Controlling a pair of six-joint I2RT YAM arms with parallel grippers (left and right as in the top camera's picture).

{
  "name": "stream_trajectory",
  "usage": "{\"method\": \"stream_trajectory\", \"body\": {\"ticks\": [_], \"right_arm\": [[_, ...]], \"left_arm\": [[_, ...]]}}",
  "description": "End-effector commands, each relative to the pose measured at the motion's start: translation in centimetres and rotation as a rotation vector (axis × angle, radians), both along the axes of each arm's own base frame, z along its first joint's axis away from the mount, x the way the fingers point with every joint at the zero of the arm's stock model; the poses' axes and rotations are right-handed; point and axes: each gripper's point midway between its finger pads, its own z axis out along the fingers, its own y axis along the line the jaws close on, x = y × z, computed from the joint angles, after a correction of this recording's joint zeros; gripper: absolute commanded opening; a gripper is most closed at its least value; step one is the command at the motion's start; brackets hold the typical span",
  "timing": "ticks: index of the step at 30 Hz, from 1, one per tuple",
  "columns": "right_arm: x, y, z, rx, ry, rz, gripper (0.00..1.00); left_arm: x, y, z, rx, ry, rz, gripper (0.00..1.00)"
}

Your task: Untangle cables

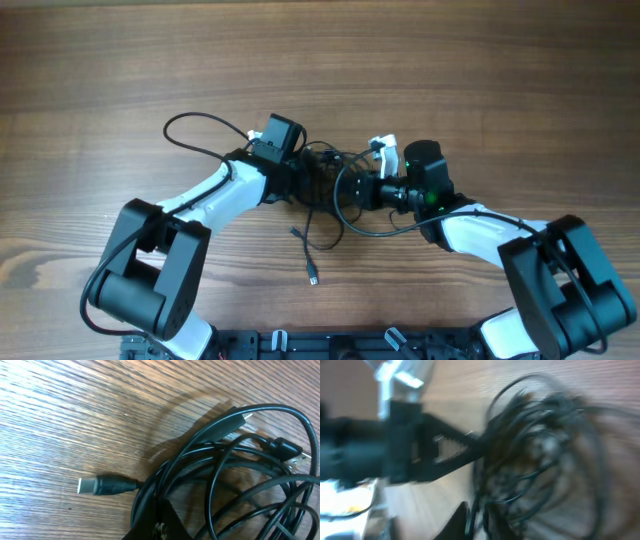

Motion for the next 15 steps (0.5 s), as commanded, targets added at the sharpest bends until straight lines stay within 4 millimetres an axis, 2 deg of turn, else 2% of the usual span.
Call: {"method": "stream_trajectory", "body": {"ticks": [1, 5, 7, 9, 12, 15], "right_arm": [[-0.7, -0.4, 4.1, 0.153, 0.000, 0.088, 0.05], [1.2, -4.5, 9.7, 0.255, -0.092, 0.019, 0.05], [1.6, -7.9, 14.1, 0.318, -0.180, -0.024, 0.05], [1.6, -10.1, 16.8, 0.337, -0.251, -0.063, 0.05], [1.2, -12.8, 19.7, 0.320, -0.365, -0.131, 0.05], [1.2, -14.2, 20.5, 0.305, -0.383, -0.201, 0.05]], "left_arm": [[0.0, 3.0, -0.7, 0.065, 0.031, 0.077, 0.04], [-0.4, 5.9, 0.2, 0.081, 0.066, 0.141, 0.04], [-0.2, 8.0, 1.6, 0.073, 0.053, 0.201, 0.04], [0.3, 9.3, 3.2, 0.056, 0.018, 0.246, 0.04], [1.5, 10.8, 6.5, -0.013, -0.074, 0.302, 0.04], [2.4, 11.0, 9.3, -0.100, -0.155, 0.314, 0.04]]}}
